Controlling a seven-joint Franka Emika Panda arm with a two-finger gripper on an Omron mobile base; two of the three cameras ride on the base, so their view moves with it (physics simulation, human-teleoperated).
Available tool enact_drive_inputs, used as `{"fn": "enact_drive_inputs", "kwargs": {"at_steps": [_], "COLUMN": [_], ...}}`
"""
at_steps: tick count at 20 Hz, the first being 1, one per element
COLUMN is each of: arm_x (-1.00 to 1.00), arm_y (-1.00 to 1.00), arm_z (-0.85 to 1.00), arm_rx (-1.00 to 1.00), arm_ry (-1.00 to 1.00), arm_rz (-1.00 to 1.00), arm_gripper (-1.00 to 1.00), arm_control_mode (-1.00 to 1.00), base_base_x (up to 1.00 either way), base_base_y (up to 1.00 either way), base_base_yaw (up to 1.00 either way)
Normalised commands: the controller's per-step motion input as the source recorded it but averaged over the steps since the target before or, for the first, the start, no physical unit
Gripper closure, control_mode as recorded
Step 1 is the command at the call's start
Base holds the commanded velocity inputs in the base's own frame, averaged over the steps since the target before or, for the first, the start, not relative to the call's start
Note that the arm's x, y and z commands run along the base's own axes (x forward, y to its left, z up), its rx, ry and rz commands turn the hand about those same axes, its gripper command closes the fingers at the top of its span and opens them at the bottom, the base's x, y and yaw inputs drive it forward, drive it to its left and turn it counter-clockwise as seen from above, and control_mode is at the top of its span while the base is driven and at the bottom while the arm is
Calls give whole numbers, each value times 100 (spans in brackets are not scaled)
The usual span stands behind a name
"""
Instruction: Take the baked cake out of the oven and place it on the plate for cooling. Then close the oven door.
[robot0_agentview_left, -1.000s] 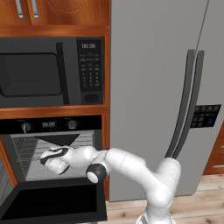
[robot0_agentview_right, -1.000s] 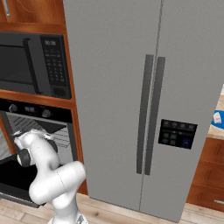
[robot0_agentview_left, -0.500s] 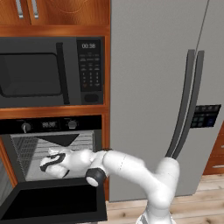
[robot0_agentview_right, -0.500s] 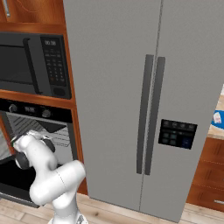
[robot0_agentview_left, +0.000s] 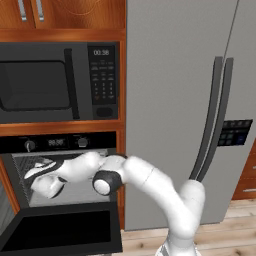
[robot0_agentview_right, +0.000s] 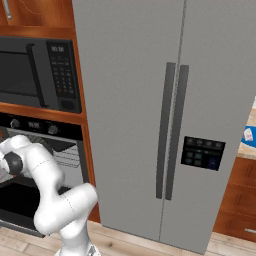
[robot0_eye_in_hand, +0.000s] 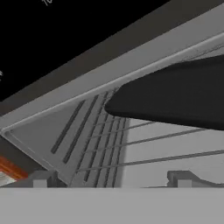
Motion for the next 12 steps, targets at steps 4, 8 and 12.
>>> {"fn": "enact_drive_inputs", "kwargs": {"at_steps": [4,8,12], "arm_x": [-100,-100,-100], "arm_y": [0,-1,-20], "arm_z": [82,53,25], "arm_rx": [21,22,25], "arm_ry": [4,8,3], "arm_rz": [1,3,2], "arm_gripper": [-100,-100,-100], "arm_control_mode": [-100,-100,-100], "base_base_x": [0,0,0], "base_base_y": [0,0,0], "base_base_yaw": [0,0,0]}}
